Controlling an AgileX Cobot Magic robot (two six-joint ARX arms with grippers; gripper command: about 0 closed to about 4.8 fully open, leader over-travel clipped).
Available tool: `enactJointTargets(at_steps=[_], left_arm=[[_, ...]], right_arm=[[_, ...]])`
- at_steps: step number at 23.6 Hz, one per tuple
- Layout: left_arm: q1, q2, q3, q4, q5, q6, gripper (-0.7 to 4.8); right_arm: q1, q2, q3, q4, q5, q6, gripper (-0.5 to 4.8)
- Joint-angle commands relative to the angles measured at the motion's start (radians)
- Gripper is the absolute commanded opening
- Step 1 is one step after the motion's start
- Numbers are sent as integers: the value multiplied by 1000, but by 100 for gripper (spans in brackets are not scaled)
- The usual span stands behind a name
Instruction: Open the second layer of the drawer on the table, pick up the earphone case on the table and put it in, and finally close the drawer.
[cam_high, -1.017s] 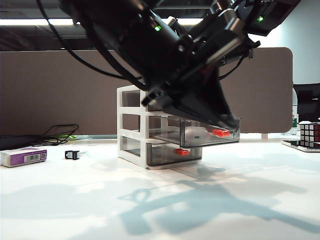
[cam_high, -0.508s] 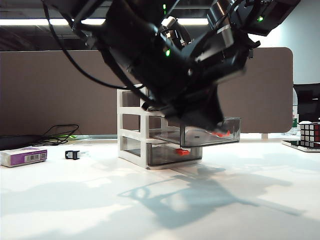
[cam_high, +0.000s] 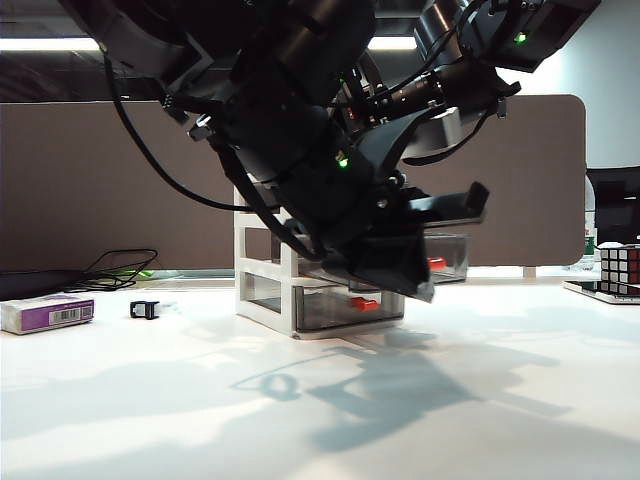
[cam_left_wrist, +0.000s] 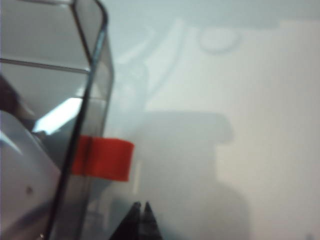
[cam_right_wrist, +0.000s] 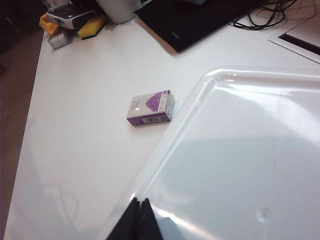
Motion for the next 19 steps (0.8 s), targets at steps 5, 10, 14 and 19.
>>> enactJointTargets(at_steps=[5,10,14,19], left_arm=[[3,-2,4,63,-136,109,-5],[3,3,3,92,-244,198,-5],[18,18,3,160,-266,232,-6],[66,28,3,175,-330,236,-6]], right_arm=[[3,25,-23,-135,9,19,-5],[3,25,-23,-135,9,18,-5],[3,25,-23,-134,9,18,-5],[4,25,-23,-134,9,16,-5]])
